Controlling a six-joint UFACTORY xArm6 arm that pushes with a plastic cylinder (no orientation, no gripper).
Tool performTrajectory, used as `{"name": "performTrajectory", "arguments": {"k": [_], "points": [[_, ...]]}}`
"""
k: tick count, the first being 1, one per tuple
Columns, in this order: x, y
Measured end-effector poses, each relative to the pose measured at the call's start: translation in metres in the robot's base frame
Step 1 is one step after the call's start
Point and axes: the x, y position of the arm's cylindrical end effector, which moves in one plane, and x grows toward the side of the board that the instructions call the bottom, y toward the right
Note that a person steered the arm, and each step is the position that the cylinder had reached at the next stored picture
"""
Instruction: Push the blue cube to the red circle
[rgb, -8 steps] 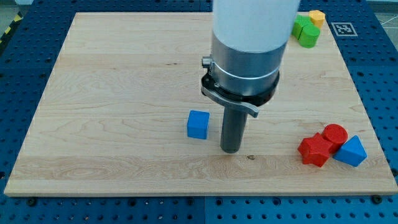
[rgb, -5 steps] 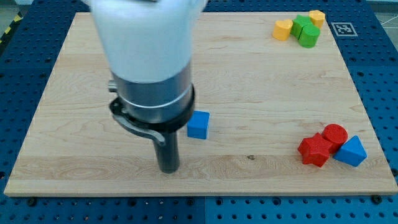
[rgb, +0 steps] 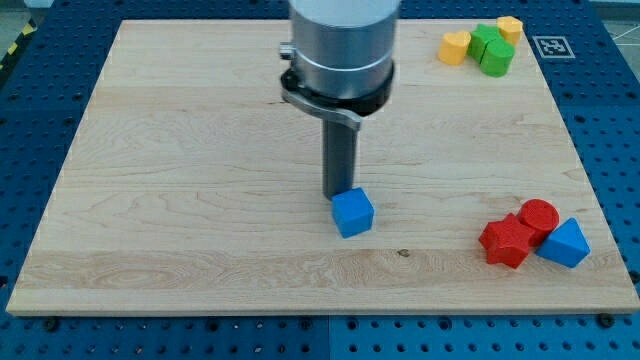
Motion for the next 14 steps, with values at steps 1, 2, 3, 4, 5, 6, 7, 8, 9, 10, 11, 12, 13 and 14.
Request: {"name": "performTrajectory", "arguments": {"k": [1,2,3,4,5,6,7,8,9,10,11,12,13,14], "points": [[0.0,0.037],[-0.003,0.044],[-0.022,0.028],[-0.04,-0.003],[-0.029,-0.038],[0.017,-0.059],[0.047,-0.06],[0.057,-0.06],[0.062,-0.024],[0.061,-0.002],[0.058,0.003],[0.058,0.021],[0.06,-0.008],[0.052,-0.018]]}}
